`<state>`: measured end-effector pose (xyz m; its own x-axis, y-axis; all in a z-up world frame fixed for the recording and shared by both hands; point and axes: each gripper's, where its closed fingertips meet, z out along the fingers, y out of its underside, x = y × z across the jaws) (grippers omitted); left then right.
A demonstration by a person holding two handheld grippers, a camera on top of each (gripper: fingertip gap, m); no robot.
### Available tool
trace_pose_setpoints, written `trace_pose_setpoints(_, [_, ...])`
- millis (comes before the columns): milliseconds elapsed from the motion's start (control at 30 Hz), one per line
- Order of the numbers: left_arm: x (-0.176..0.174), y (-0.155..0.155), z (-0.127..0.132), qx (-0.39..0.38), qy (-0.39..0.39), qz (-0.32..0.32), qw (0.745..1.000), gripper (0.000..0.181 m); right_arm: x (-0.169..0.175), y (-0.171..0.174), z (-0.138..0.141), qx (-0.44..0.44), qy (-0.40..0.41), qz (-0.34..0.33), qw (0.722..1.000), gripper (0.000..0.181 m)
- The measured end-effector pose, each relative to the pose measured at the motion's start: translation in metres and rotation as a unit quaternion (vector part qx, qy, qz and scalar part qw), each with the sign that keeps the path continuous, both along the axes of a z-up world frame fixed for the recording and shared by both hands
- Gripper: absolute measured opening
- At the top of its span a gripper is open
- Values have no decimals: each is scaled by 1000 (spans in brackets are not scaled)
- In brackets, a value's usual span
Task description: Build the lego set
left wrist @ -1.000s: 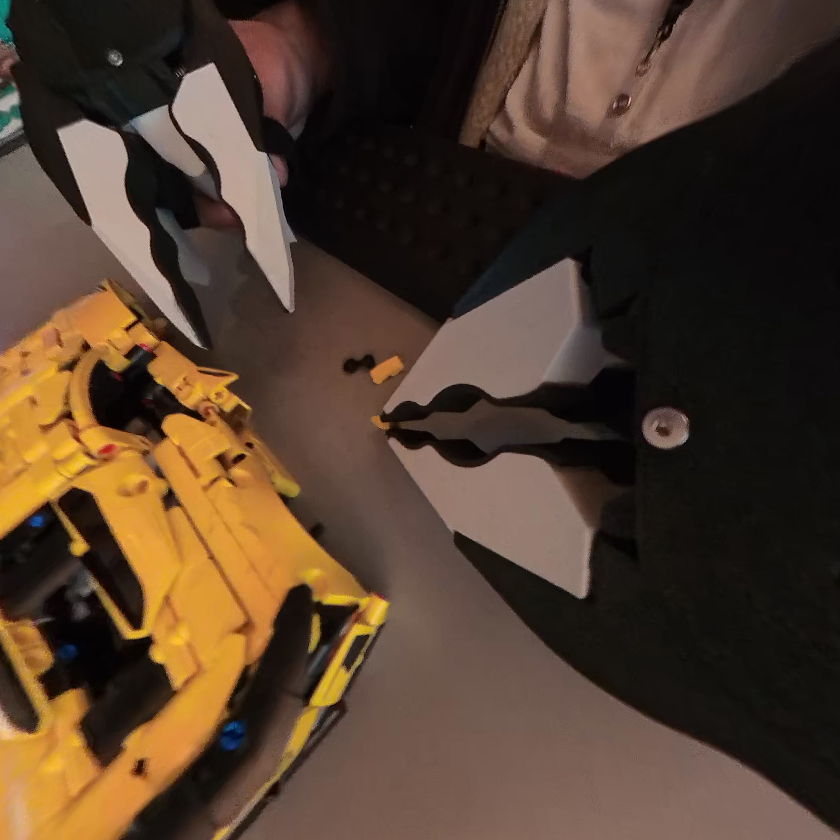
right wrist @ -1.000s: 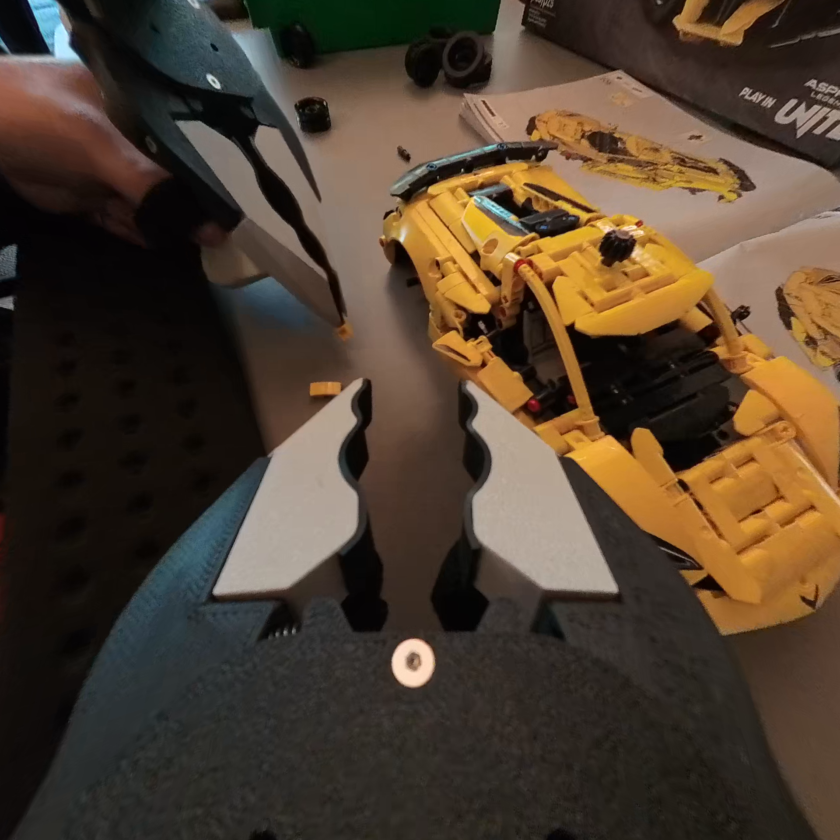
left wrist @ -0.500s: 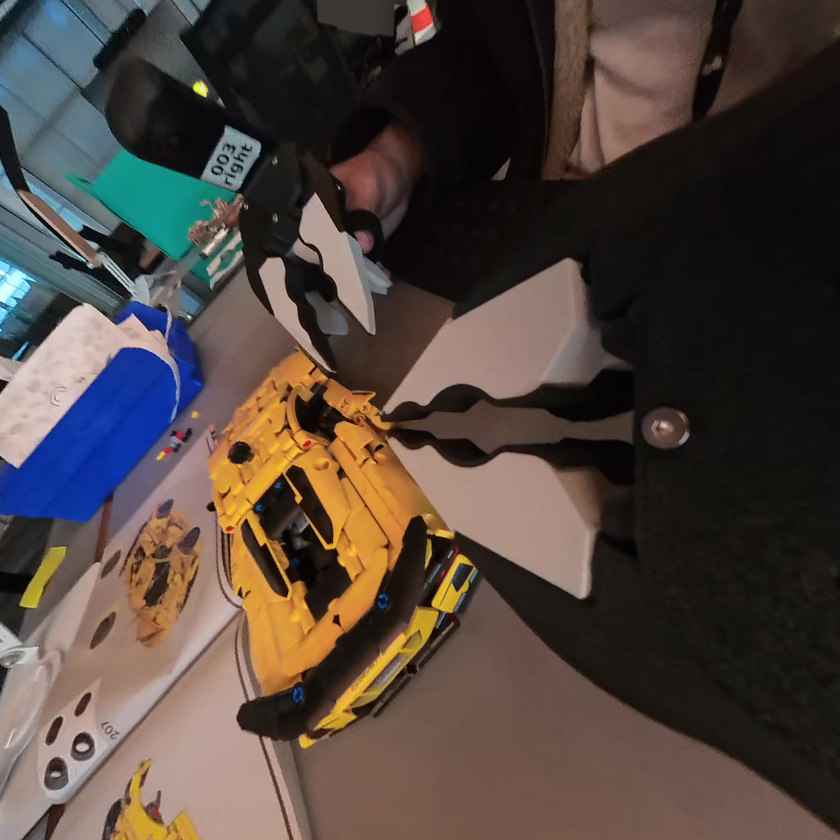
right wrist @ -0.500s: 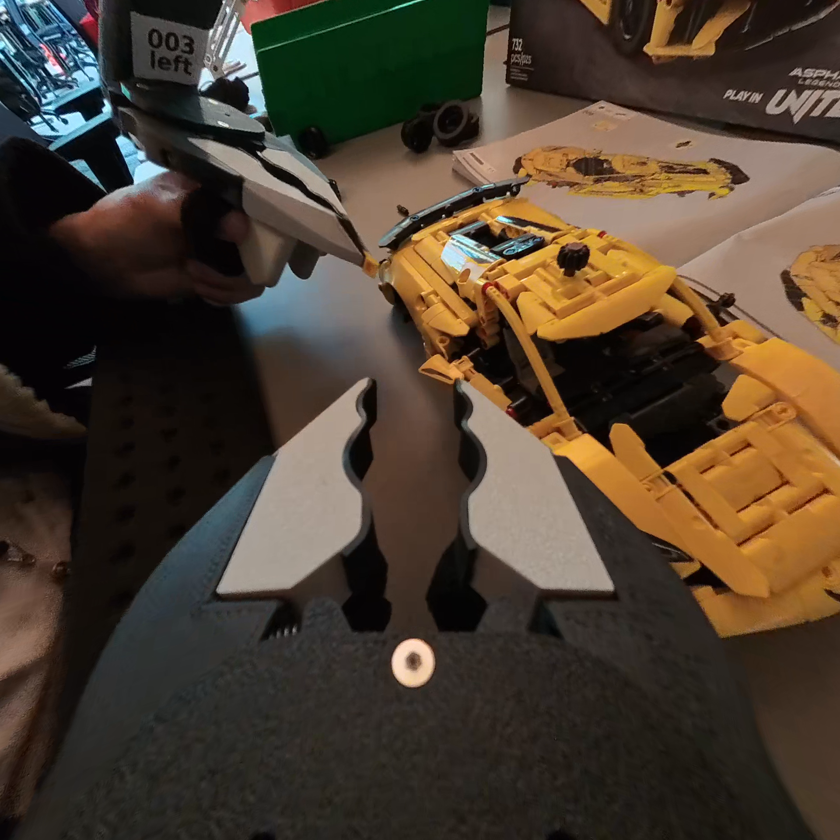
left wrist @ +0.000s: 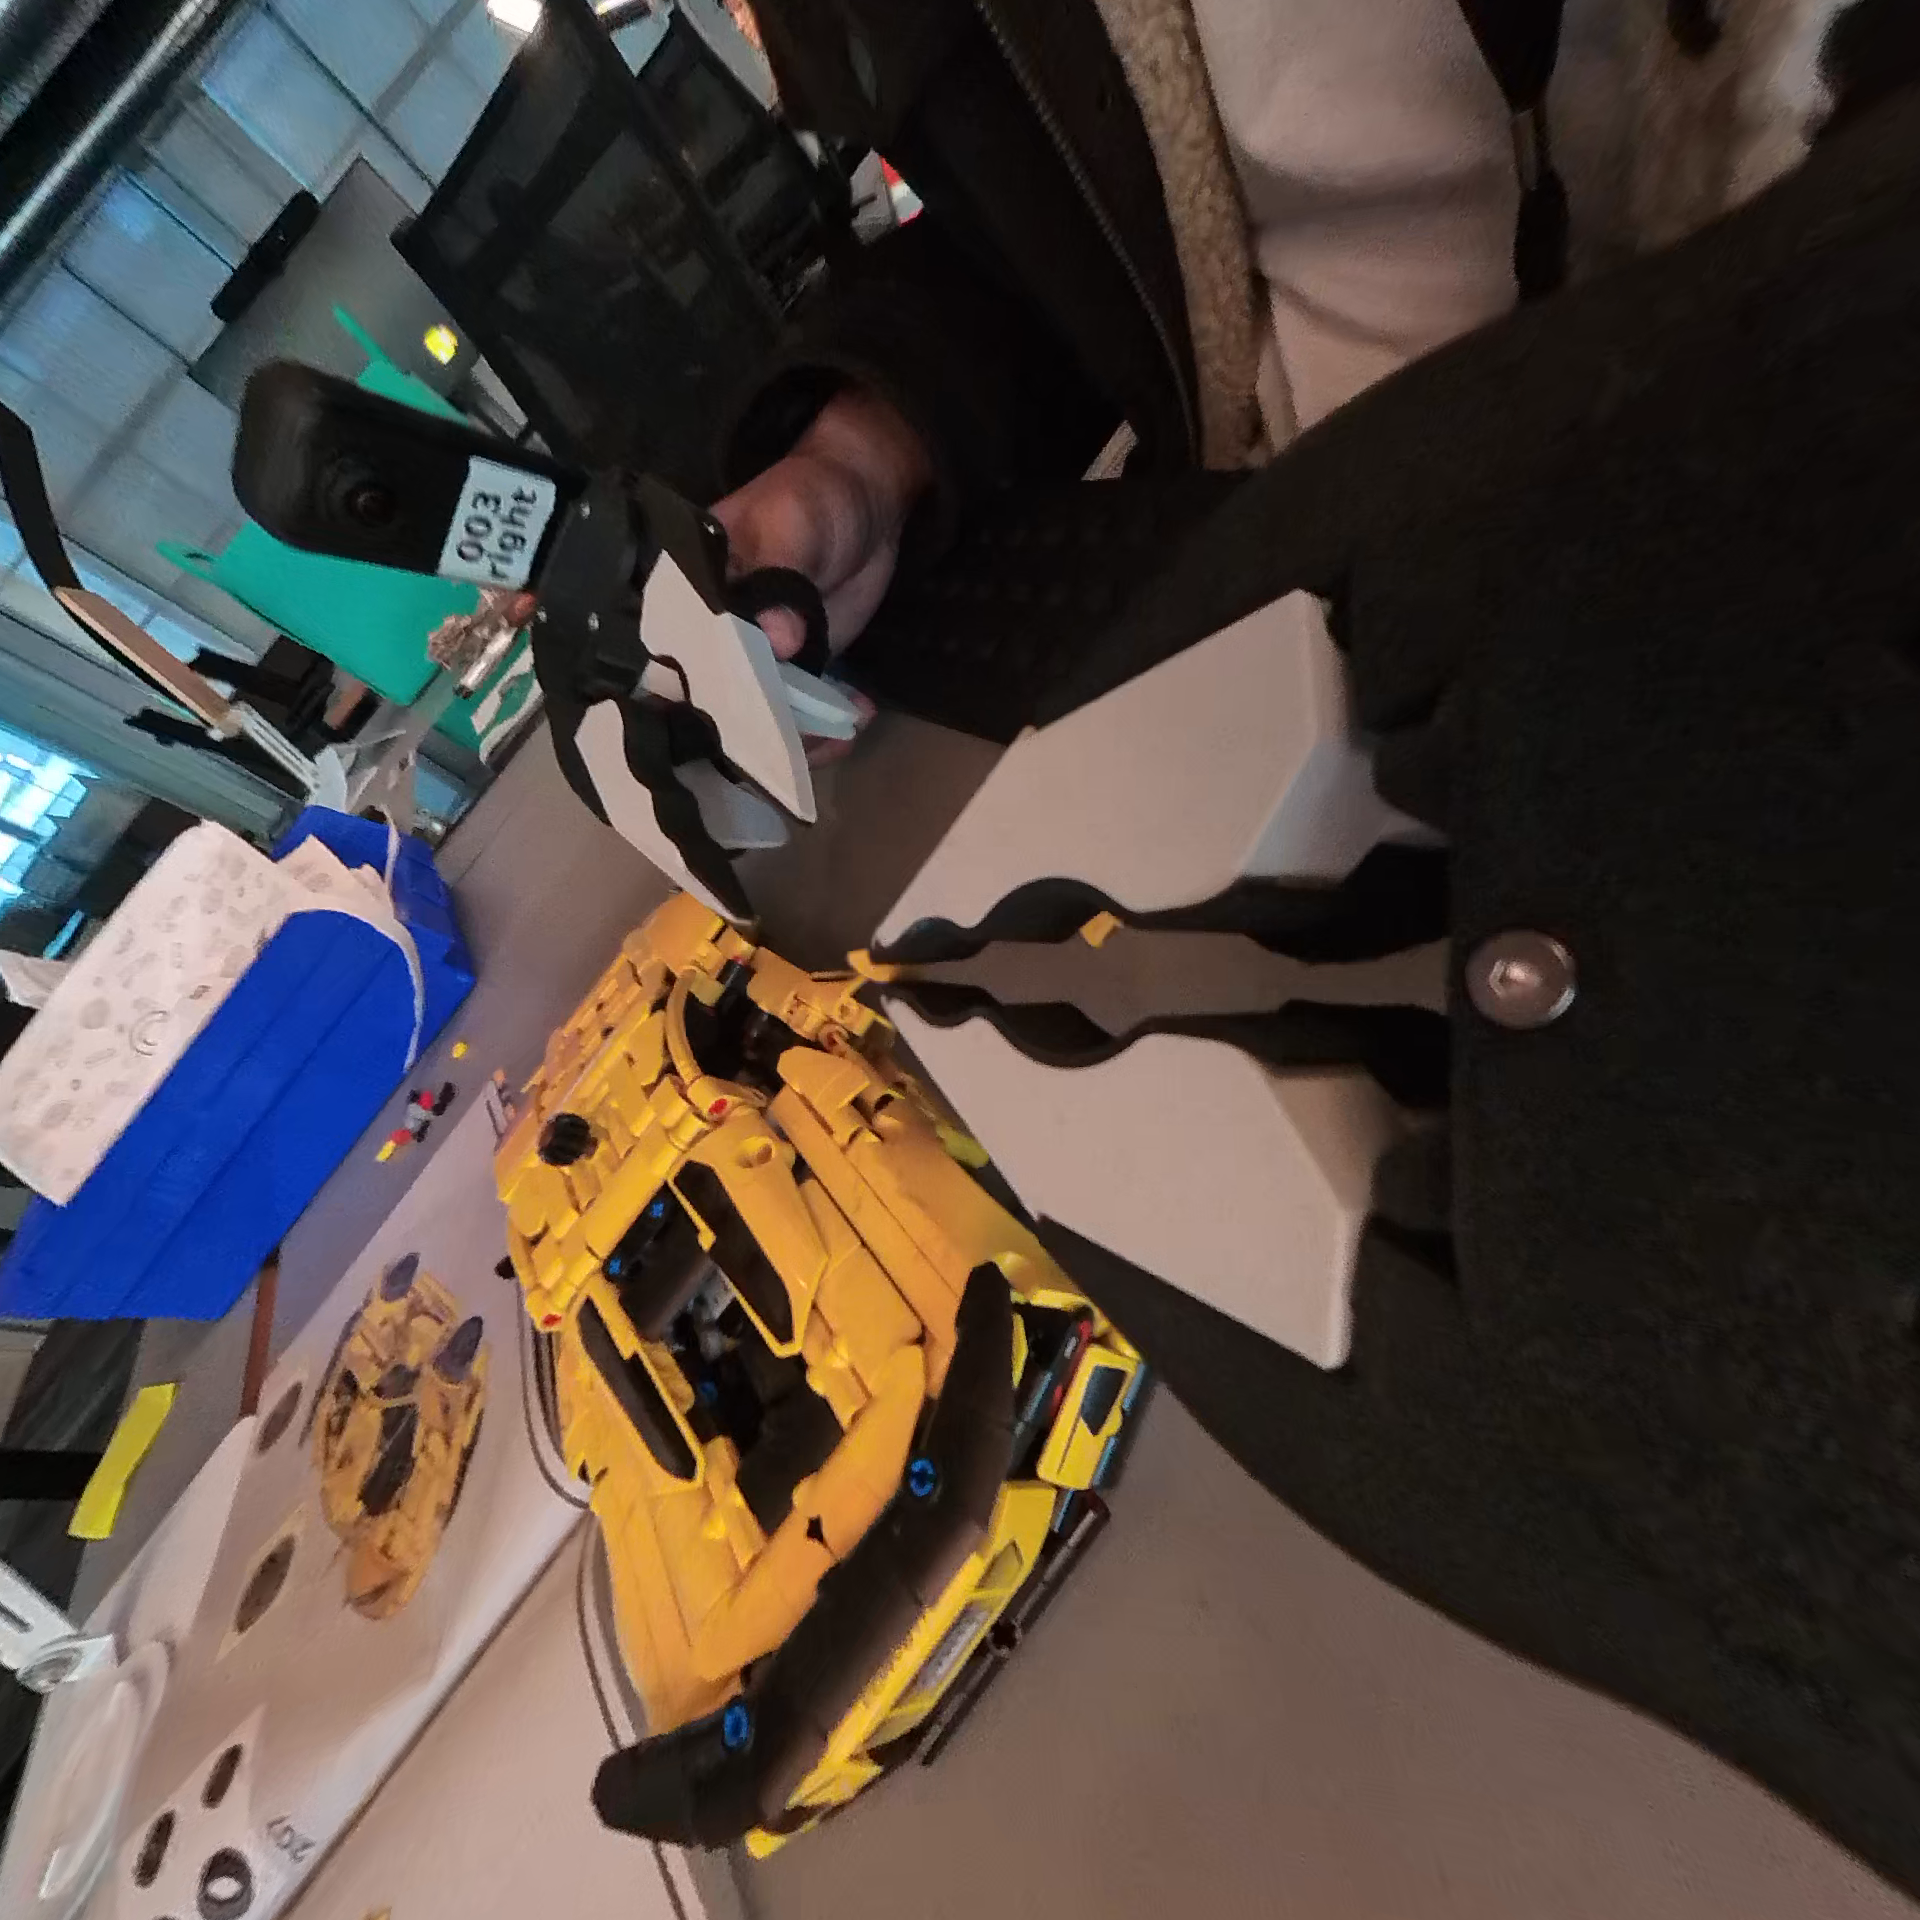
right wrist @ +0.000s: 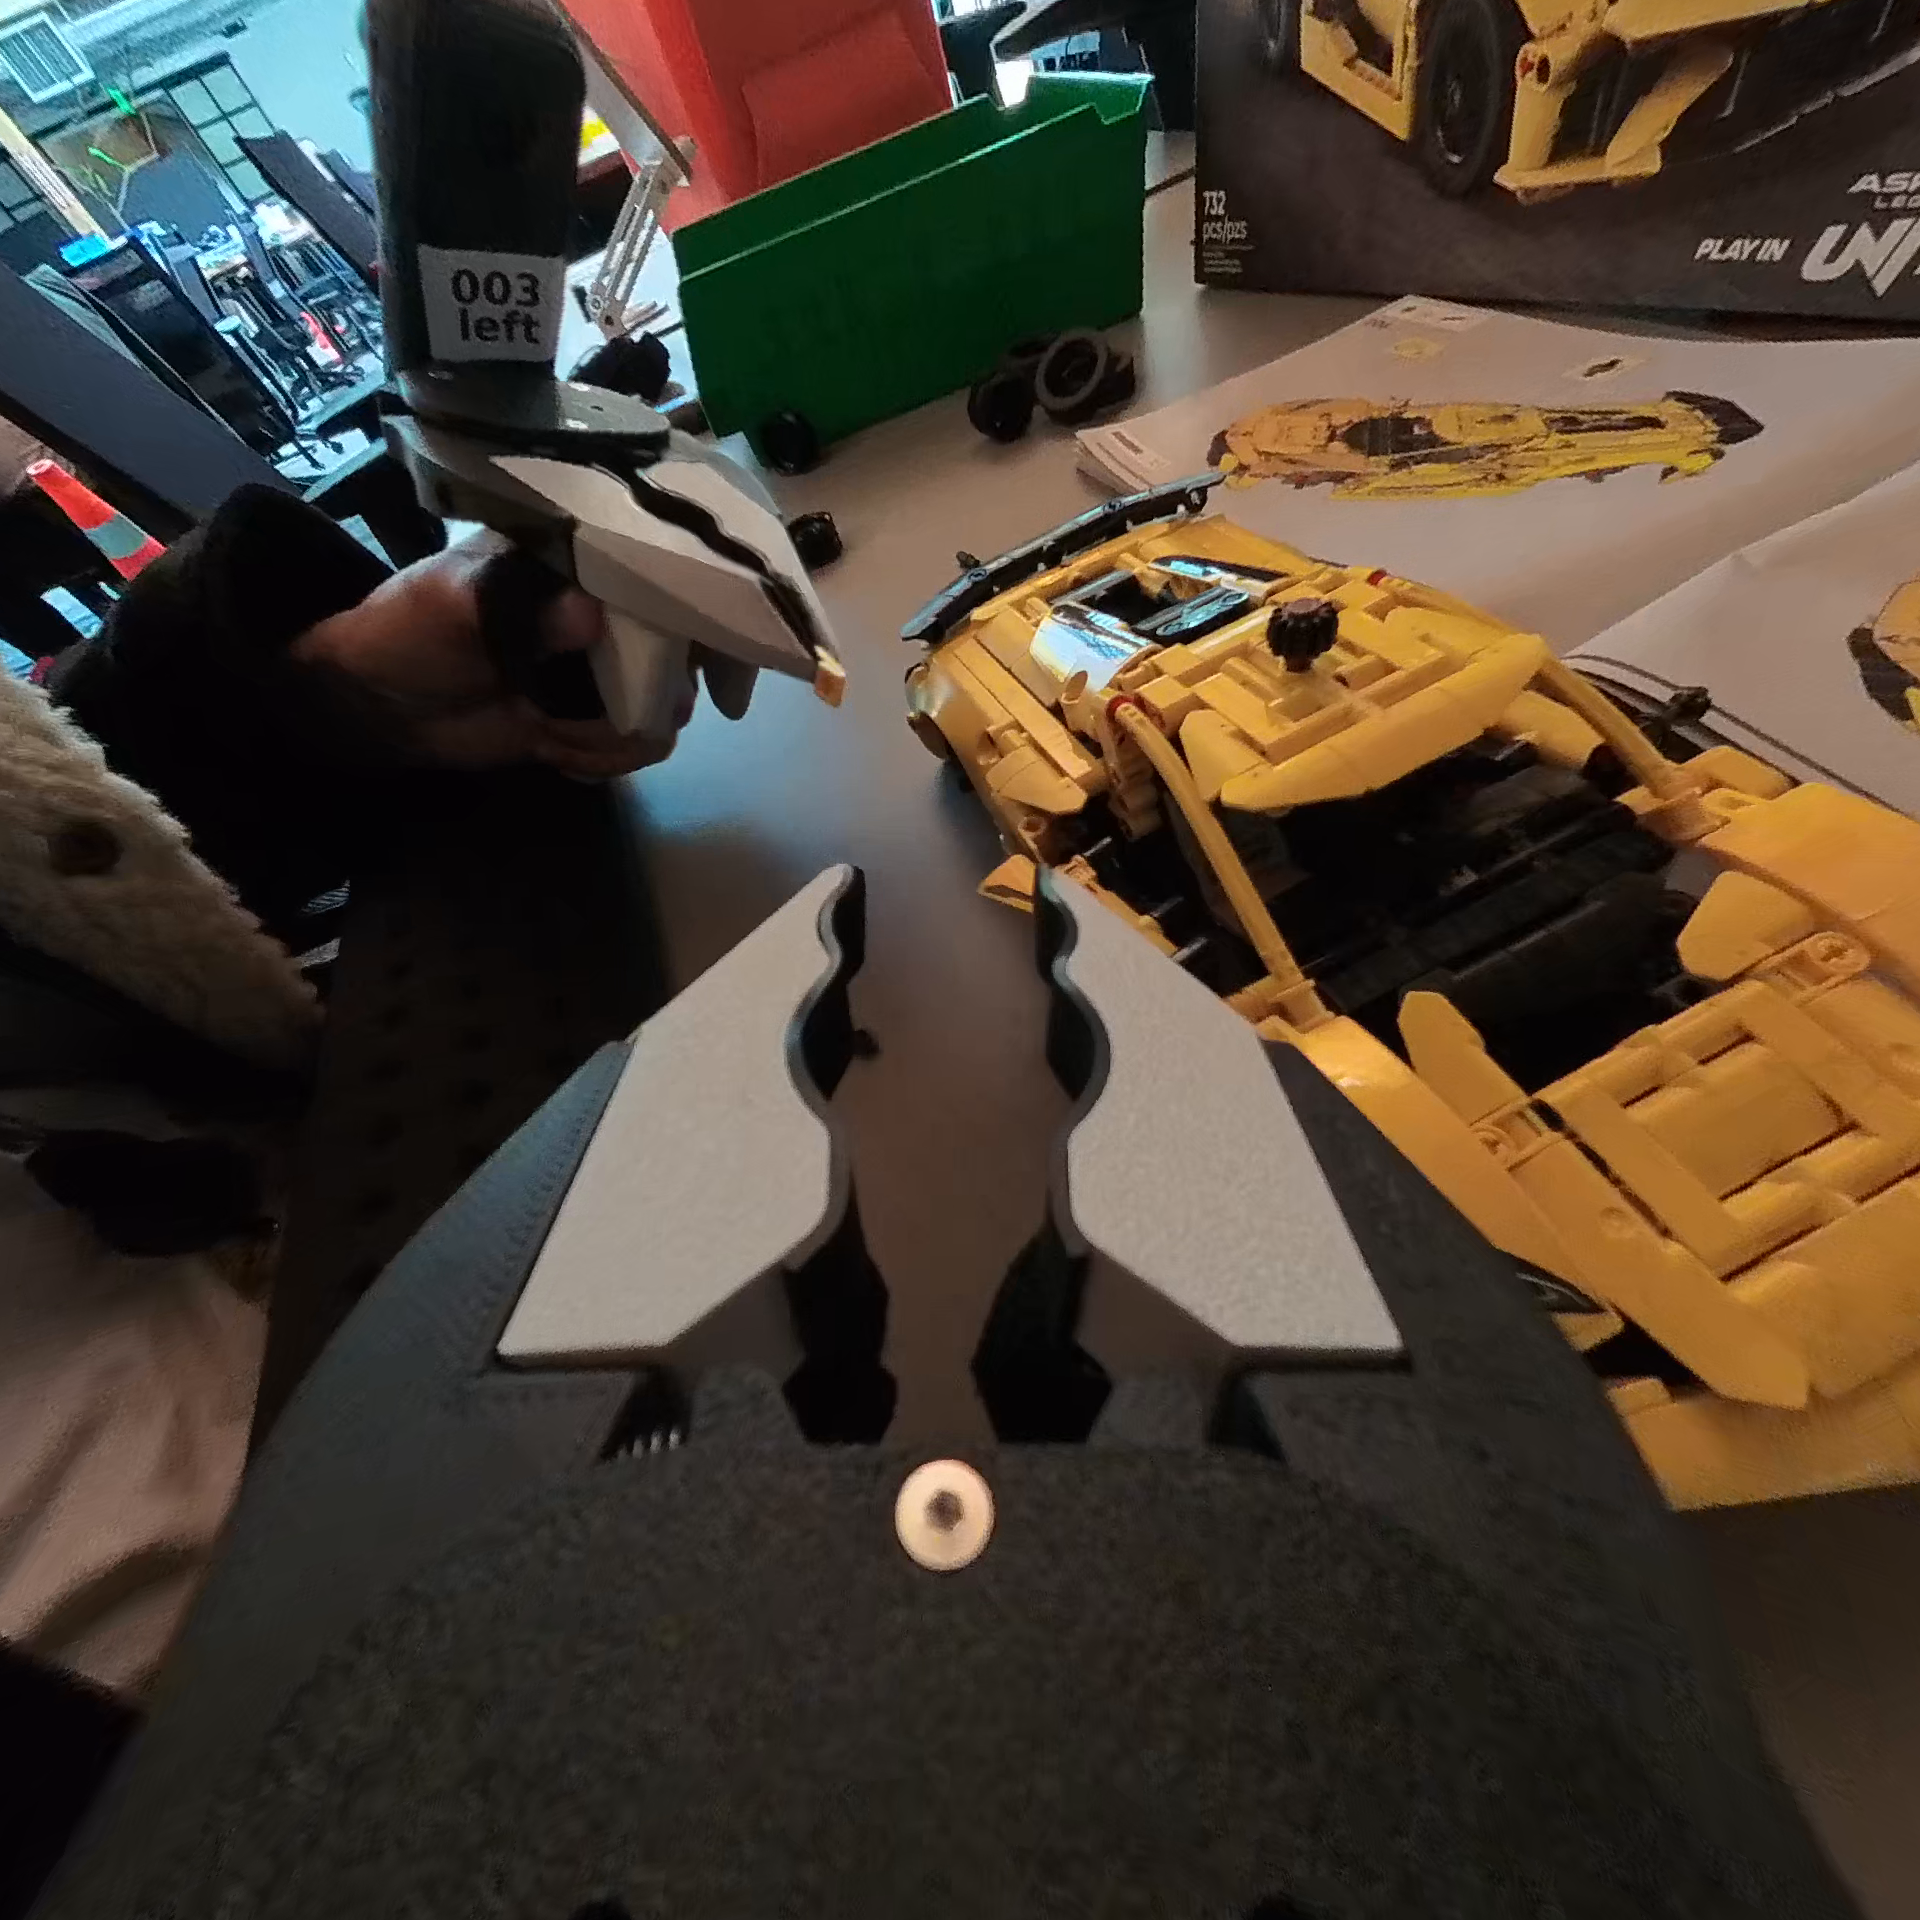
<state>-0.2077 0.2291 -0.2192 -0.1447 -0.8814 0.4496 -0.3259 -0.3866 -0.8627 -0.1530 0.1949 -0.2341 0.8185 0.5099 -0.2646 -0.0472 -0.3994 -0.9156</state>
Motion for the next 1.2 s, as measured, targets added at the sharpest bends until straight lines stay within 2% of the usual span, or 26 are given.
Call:
trace_pose_setpoints(133, [-3,-18,22,51,-68,-29,996,3,-14,-6,11,29,7,34,999,31])
trace_pose_setpoints(267, [-5,-47,40,191,-158,-55,967,3,-51,-28,42,40,120,150,981,32])
trace_pose_setpoints(300, [-5,-54,39,211,-165,-63,961,3,-56,-30,45,46,113,161,979,36])
trace_pose_setpoints(400, [-7,-65,38,208,-165,-85,960,3,-61,-31,41,111,-21,127,985,34])
trace_pose_setpoints(467, [-7,-63,37,200,-160,-84,963,3,-55,-29,48,147,-25,75,986,22])
trace_pose_setpoints(533, [-6,-58,31,190,-135,-76,969,3,-48,-28,48,144,-28,61,987,14])
trace_pose_setpoints(600, [-2,-44,13,184,-68,-56,979,2,-40,-24,37,106,-25,48,993,13])
trace_pose_setpoints(667, [1,-30,-6,170,-4,-37,985,3,-37,-19,8,34,-71,47,996,19])
trace_pose_setpoints(800, [2,-20,-10,135,13,-22,991,2,-42,-21,-39,-70,-180,96,976,20])
trace_pose_setpoints(1000, [3,-19,-17,129,36,-27,991,2,-46,-18,-67,-89,-284,154,942,22])
trace_pose_setpoints(1200, [4,-23,-19,140,39,-33,989,3,-48,-22,-63,-110,-246,160,949,23])
